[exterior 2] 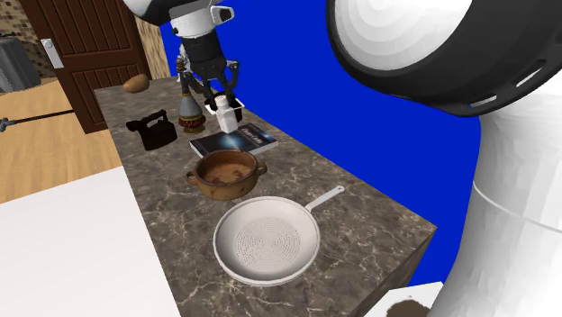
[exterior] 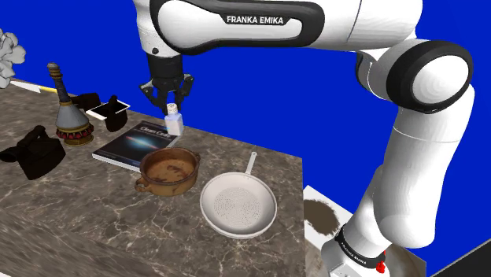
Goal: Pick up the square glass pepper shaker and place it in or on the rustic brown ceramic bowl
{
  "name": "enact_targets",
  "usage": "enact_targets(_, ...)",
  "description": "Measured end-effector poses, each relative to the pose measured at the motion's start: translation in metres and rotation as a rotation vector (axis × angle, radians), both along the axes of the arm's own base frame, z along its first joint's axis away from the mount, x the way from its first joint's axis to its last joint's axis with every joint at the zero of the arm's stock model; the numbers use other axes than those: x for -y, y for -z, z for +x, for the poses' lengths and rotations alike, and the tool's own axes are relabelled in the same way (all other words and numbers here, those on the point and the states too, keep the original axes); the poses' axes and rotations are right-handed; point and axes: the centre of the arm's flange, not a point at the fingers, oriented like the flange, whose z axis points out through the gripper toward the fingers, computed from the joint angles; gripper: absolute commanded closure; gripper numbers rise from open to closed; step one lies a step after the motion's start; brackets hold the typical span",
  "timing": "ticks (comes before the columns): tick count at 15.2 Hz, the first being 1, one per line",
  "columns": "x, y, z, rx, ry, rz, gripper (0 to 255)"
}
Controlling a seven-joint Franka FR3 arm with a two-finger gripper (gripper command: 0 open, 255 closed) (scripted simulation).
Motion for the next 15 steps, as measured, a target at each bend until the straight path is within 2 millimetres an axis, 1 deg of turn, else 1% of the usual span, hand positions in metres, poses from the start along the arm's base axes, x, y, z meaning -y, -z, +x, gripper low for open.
enact_targets(2,-0.008,0.005,-0.005,0.0,0.0,0.0,255)
enact_targets(4,-0.011,0.015,-0.007,-0.001,0.001,-0.001,255)
enact_targets(15,-0.012,0.071,-0.005,-0.001,0.002,-0.001,255)
